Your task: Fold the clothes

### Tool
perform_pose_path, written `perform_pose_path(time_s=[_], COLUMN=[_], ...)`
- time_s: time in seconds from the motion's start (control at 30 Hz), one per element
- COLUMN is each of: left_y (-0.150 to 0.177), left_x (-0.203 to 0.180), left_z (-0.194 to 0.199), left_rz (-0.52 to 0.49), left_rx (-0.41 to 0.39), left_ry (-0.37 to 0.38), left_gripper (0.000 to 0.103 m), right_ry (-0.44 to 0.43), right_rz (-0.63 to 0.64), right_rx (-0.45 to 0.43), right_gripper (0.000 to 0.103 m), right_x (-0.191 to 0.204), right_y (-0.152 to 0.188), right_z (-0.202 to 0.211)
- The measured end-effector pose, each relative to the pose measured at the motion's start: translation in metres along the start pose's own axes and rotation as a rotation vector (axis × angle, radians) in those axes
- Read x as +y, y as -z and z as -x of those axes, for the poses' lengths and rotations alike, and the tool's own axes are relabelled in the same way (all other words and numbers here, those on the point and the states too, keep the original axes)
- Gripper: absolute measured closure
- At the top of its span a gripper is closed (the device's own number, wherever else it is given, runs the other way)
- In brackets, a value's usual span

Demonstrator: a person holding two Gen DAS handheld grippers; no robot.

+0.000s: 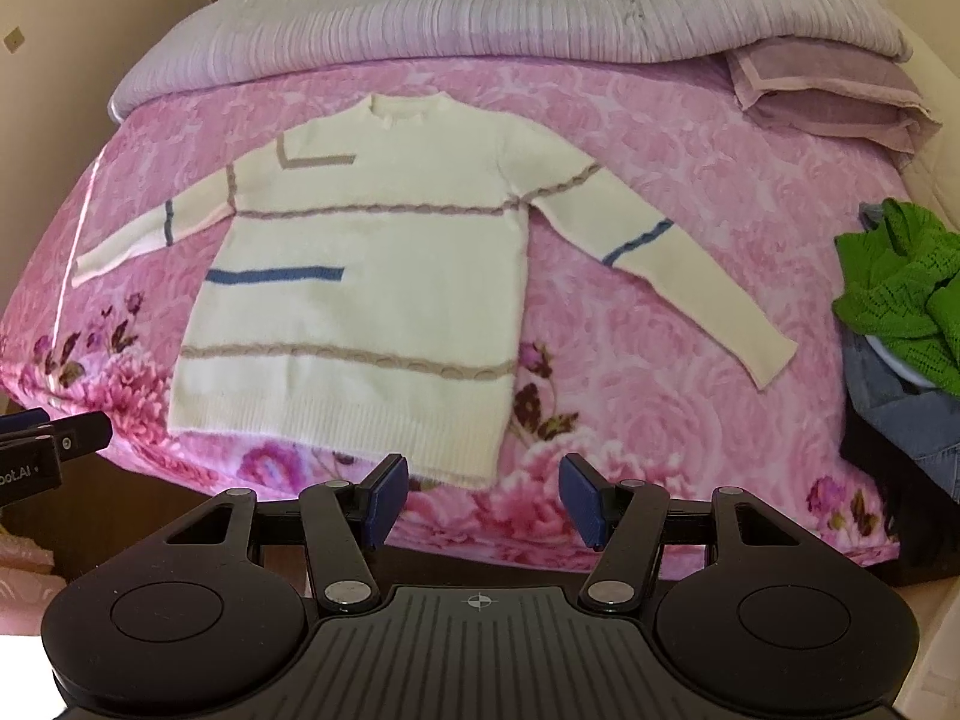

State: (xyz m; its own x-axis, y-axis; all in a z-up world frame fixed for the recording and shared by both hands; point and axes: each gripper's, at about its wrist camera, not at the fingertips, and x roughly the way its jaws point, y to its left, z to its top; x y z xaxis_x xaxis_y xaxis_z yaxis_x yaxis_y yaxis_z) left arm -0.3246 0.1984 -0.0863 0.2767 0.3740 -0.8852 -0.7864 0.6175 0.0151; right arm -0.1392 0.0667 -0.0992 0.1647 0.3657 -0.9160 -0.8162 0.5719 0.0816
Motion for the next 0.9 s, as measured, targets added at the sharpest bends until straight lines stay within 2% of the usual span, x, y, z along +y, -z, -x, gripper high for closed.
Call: perform_pose_path(time_s=[0.17,0.33,0.6,0.7,0.9], left_y=[-0.011,-0.024,-0.056,-0.075,-0.123], left_x=[0.008,0.039,0.144,0.186,0.253], left_z=[-0.011,-0.029,-0.066,-0.082,-0.114], left_rz=[0.009,0.074,0.291,0.356,0.374], left_rx=[-0.008,-0.017,-0.024,-0.013,-0.003], left_ry=[0.009,0.045,0.062,0.049,-0.001], left_gripper=[0.046,0.046,0.046,0.046,0.046], right_ry=[0.006,-0.002,-0.114,-0.089,-0.039], right_rz=[-0.001,-0.044,-0.194,-0.211,-0.242], right_rx=[-0.014,-0.05,-0.365,-0.342,-0.272], right_gripper=[0.043,0.043,0.043,0.043,0.043], right_x=[0.004,0.007,0.006,0.017,0.062], right_y=[-0.011,-0.025,-0.064,-0.088,-0.132], right_z=[-0.005,-0.015,-0.015,-0.033,-0.076])
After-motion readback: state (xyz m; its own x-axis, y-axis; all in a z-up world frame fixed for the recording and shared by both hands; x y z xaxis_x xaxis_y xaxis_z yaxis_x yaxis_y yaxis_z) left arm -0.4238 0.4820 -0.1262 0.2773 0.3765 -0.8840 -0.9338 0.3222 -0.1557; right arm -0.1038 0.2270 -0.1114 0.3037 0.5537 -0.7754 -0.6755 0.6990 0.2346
